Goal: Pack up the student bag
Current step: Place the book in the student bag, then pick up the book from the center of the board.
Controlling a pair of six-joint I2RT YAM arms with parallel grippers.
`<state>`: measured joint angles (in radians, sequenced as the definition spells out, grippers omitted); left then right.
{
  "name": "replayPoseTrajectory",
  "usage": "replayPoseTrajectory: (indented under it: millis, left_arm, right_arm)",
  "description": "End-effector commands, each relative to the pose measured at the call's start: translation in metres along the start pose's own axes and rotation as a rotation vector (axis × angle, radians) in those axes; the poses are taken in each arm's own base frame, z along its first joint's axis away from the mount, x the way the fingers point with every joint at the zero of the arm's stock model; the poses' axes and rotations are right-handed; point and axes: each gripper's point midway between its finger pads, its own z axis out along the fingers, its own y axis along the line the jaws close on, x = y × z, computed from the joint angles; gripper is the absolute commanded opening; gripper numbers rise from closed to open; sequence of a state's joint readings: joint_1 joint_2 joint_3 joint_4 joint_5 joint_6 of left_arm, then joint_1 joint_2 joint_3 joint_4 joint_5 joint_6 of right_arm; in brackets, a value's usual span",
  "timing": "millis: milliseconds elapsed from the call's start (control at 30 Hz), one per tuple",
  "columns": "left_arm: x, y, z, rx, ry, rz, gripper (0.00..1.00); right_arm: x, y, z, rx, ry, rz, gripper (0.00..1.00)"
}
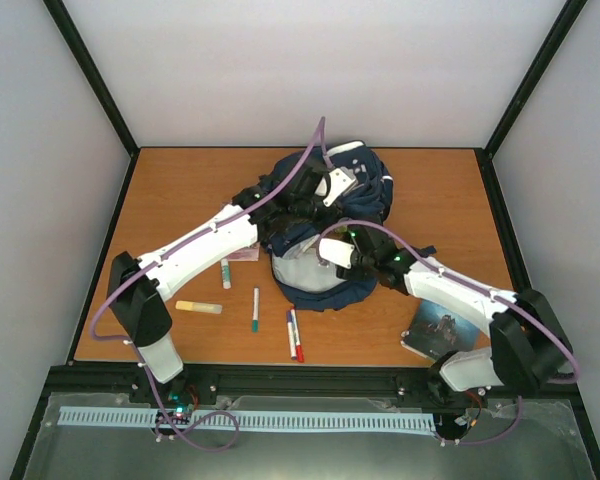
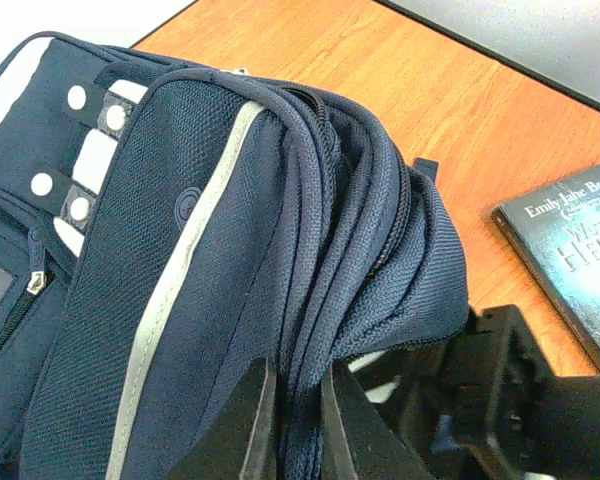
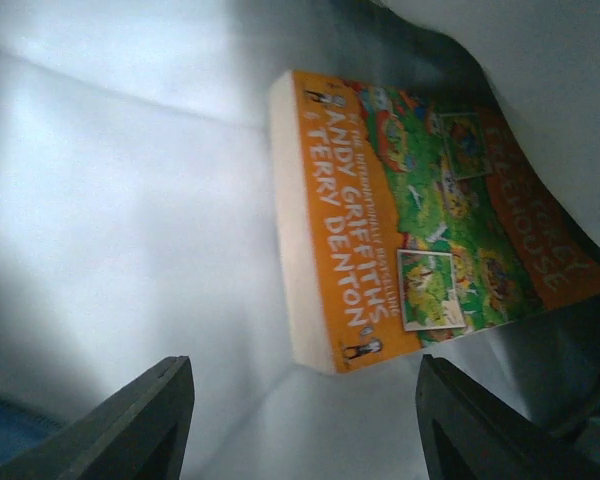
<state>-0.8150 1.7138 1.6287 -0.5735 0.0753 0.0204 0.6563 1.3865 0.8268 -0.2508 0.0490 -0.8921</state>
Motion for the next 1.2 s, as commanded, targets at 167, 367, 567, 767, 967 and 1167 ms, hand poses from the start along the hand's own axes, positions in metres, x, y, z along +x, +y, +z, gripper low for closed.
replayPoseTrajectory:
  millis: [167,367,567,767,967,1167]
  left_arm:
    - [-0.018,0.003,0.005,-0.002,-0.048,-0.015,0.01]
    - [0.011,0.005,0.038,-0.001,0.029,-0.052,0.01]
    - [0.06,-0.002,0.086,0.052,0.139,-0.124,0.02]
    - [0.1,-0.009,0.122,0.093,0.228,-0.185,0.05]
    - [0.101,-0.017,0.117,0.136,0.217,-0.195,0.47]
    - [0.089,-0.015,0.078,0.106,0.122,-0.25,1.0]
  right_arm:
    - [0.012,0.068,-0.068,-0.255,-0.057,0.095,0.68]
    - [0.008,0.076,-0.118,-0.255,-0.143,0.14,0.72]
    - [0.004,0.061,-0.149,-0.174,-0.177,0.178,0.74]
    - [0.015,0.055,-0.154,-0.099,-0.155,0.214,0.77]
    - [0.015,0.032,-0.156,-0.042,-0.133,0.335,0.79]
    - [0.025,-0.021,-0.164,0.07,-0.112,0.521,0.89]
